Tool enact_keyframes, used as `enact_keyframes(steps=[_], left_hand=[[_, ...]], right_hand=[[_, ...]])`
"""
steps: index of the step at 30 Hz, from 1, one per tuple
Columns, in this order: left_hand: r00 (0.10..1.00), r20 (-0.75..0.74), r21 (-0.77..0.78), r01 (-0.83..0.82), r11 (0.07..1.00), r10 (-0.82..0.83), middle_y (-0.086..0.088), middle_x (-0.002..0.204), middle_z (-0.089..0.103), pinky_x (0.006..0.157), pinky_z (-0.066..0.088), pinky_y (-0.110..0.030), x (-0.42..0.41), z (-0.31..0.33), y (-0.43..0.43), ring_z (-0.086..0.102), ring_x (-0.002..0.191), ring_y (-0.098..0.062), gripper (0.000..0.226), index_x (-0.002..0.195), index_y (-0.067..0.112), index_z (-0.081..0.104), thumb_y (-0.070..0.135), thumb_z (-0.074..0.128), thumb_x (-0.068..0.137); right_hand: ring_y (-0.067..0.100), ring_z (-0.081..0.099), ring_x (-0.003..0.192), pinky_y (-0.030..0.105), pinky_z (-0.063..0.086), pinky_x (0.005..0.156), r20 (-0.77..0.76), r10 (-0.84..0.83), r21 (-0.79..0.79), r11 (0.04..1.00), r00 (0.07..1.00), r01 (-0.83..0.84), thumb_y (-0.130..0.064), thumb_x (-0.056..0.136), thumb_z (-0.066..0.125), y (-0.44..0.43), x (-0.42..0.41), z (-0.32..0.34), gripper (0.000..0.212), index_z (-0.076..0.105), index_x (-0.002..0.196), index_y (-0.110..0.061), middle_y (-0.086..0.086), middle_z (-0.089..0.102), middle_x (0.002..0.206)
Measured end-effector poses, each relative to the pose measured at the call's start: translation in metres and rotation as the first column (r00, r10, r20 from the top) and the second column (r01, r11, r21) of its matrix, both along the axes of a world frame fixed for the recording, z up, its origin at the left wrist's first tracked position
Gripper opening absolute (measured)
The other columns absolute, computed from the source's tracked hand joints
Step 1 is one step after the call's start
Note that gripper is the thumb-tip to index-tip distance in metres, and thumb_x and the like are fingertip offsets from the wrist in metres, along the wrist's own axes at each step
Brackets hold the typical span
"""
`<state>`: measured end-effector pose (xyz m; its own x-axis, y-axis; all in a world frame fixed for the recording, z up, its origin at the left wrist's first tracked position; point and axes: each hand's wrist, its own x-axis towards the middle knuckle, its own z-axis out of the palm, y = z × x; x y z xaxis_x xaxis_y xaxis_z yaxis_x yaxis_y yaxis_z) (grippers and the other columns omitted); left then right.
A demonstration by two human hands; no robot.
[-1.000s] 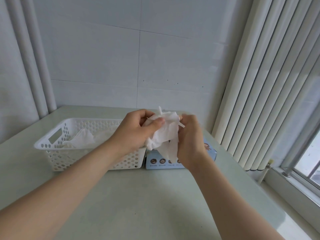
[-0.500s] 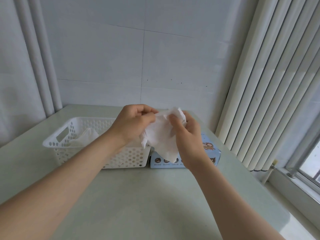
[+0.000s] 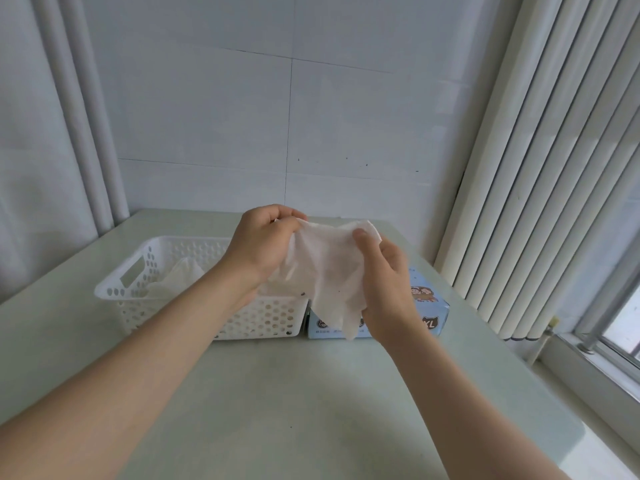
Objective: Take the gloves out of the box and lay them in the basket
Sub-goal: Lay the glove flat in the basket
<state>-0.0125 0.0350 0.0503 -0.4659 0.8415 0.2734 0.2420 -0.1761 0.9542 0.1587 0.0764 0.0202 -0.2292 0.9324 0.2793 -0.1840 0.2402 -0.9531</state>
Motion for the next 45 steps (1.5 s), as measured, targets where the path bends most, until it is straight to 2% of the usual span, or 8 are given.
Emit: enact_keyframes(steps=[4, 11, 15, 19, 27, 33, 42, 45], left_hand=[[0.997, -0.067, 0.049, -0.021, 0.999, 0.025, -0.006, 0.094, 0.069, 0.069, 0.048, -0.03, 0.006, 0.003, -0.004, 0.061, 0.081, -0.017, 0.019, 0.096, 0.023, 0.077, 0.017, 0.059, 0.098], [0.856, -0.495, 0.185, -0.062, 0.981, 0.147, 0.006, 0.074, 0.05, 0.057, 0.038, -0.013, -0.003, 0.002, -0.007, 0.049, 0.059, -0.001, 0.017, 0.118, 0.022, 0.072, 0.026, 0.069, 0.101], [0.782, -0.581, 0.223, -0.114, 0.968, 0.225, -0.009, 0.076, 0.066, 0.067, 0.051, -0.023, -0.015, 0.007, -0.008, 0.061, 0.069, -0.024, 0.029, 0.096, 0.001, 0.068, 0.029, 0.078, 0.094], [0.783, -0.592, 0.145, -0.129, 0.981, 0.19, -0.002, 0.071, 0.059, 0.061, 0.041, -0.024, -0.023, 0.01, -0.008, 0.055, 0.064, -0.016, 0.033, 0.078, 0.008, 0.059, 0.029, 0.065, 0.103], [0.86, -0.436, -0.054, -0.317, 0.947, 0.263, -0.008, 0.073, 0.042, 0.061, 0.036, -0.035, -0.041, 0.022, -0.014, 0.039, 0.065, -0.027, 0.019, 0.077, 0.013, 0.037, 0.015, 0.038, 0.096], [0.738, -0.674, -0.354, -0.368, 0.86, 0.038, -0.019, 0.087, 0.064, 0.053, 0.037, -0.026, -0.085, 0.021, -0.03, 0.051, 0.052, -0.027, 0.023, 0.097, 0.001, 0.054, 0.013, 0.034, 0.098], [0.57, -0.822, -0.42, -0.627, 0.656, 0.017, -0.011, 0.105, 0.051, 0.078, 0.045, -0.038, -0.114, 0.0, -0.029, 0.054, 0.095, -0.033, 0.031, 0.127, 0.005, 0.048, 0.007, 0.04, 0.098], [0.496, -0.868, -0.387, -0.677, 0.626, -0.001, -0.012, 0.108, 0.055, 0.074, 0.044, -0.039, -0.115, -0.003, -0.028, 0.052, 0.092, -0.033, 0.029, 0.128, 0.006, 0.046, 0.007, 0.046, 0.099]], right_hand=[[0.013, 0.067, 0.075, 0.027, 0.055, 0.064, 0.029, -0.149, 0.128, 0.981, 0.988, 0.144, -0.015, 0.096, 0.066, 0.001, -0.002, -0.003, 0.007, 0.071, 0.1, -0.011, 0.002, 0.072, 0.085], [0.009, 0.062, 0.061, 0.024, 0.048, 0.057, 0.219, -0.362, 0.213, 0.924, 0.906, 0.318, -0.007, 0.088, 0.054, 0.0, 0.003, -0.003, 0.03, 0.076, 0.099, -0.024, -0.005, 0.074, 0.073], [0.004, 0.061, 0.061, 0.026, 0.048, 0.055, 0.287, -0.481, 0.309, 0.865, 0.829, 0.395, -0.017, 0.089, 0.059, 0.001, 0.005, 0.002, 0.016, 0.075, 0.089, -0.02, -0.008, 0.07, 0.067], [0.01, 0.053, 0.052, 0.034, 0.044, 0.053, 0.236, -0.557, 0.388, 0.805, 0.796, 0.448, -0.024, 0.099, 0.054, 0.003, -0.006, 0.006, 0.013, 0.066, 0.096, -0.018, -0.001, 0.061, 0.06], [0.02, 0.058, 0.053, 0.029, 0.051, 0.049, 0.493, -0.356, 0.373, 0.911, 0.794, 0.176, -0.02, 0.094, 0.061, 0.023, -0.043, 0.034, 0.012, 0.072, 0.09, -0.017, 0.002, 0.068, 0.068], [0.02, 0.065, 0.069, 0.035, 0.058, 0.062, 0.66, -0.314, 0.464, 0.885, 0.683, -0.04, -0.023, 0.098, 0.063, 0.037, -0.09, 0.038, 0.011, 0.073, 0.102, -0.02, 0.002, 0.07, 0.085], [0.033, 0.065, 0.098, 0.041, 0.055, 0.08, 0.791, -0.342, 0.509, 0.828, 0.508, -0.235, -0.02, 0.101, 0.07, 0.042, -0.128, 0.017, 0.031, 0.061, 0.13, -0.019, 0.006, 0.062, 0.113], [0.031, 0.058, 0.116, 0.038, 0.046, 0.091, 0.824, -0.459, 0.558, 0.759, 0.331, -0.337, -0.013, 0.098, 0.071, 0.044, -0.129, 0.013, 0.044, 0.055, 0.138, -0.021, 0.008, 0.057, 0.13]])
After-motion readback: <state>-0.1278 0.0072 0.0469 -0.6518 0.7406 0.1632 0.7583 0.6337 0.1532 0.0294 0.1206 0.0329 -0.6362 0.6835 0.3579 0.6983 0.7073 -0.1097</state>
